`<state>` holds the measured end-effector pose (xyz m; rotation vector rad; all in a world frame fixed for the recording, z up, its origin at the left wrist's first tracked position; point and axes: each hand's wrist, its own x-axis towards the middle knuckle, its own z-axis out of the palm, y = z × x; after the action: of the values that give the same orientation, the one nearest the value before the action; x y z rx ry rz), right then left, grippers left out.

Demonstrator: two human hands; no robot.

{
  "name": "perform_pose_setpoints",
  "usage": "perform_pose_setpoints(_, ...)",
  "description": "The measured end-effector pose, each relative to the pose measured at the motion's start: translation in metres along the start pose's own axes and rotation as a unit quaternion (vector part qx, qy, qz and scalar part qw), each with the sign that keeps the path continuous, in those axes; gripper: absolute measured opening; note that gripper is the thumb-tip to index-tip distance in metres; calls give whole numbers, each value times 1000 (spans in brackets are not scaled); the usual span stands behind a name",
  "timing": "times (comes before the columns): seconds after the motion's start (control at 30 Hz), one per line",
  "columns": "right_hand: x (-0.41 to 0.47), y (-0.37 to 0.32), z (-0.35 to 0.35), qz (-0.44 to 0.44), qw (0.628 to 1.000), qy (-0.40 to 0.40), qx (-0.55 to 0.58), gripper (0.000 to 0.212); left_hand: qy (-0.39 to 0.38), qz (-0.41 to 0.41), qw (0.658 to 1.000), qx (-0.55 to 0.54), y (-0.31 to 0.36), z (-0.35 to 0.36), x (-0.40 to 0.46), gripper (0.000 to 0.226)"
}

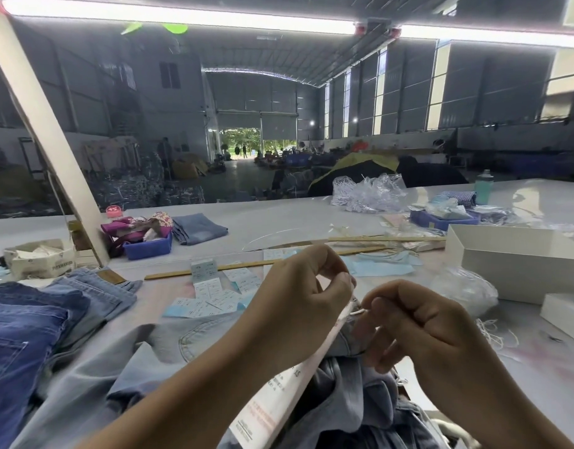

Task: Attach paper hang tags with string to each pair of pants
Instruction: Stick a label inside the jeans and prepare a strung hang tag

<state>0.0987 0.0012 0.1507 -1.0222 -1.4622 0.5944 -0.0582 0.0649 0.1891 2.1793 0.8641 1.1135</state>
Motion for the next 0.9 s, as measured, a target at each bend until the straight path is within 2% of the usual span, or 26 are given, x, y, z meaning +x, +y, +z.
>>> perform_pose_setpoints(0.1, 0, 0, -3, -45, 997, 33, -59, 10, 18, 1, 1000, -1, 2, 0, 1, 11)
perform_pose_setpoints(0.17, 0, -2, -5, -59, 996, 45, -59, 11, 20, -4, 1000, -8, 3, 1, 2, 11)
perform_pose_setpoints(0.33, 0, -4, -4, -21, 996, 76, 50, 21, 7, -7, 1000, -28, 3, 5, 1, 12)
perform_pose_setpoints(0.47, -1, -6, -4, 6, 987, 60, 146, 24, 24, 8, 999, -23, 5, 7, 0, 6)
perform_pose_setpoints(0.6, -3, -6, -5, 33, 974, 9, 223, 55, 16, 5, 998, -62, 6, 7, 0, 9)
perform_pose_setpoints(0.7, -4, -4, -5, 38, 969, -12, 244, 56, -3, 14, 998, -63, 0, 3, -4, 9)
perform_pose_setpoints(0.8, -4, -2, -3, 41, 968, 8, 249, 55, -27, 24, 995, -88, -6, -1, -8, 9)
perform_pose_setpoints(0.9, -3, -1, -1, 45, 967, 28, 250, 56, -38, 44, 994, -97, -10, -2, -12, 19)
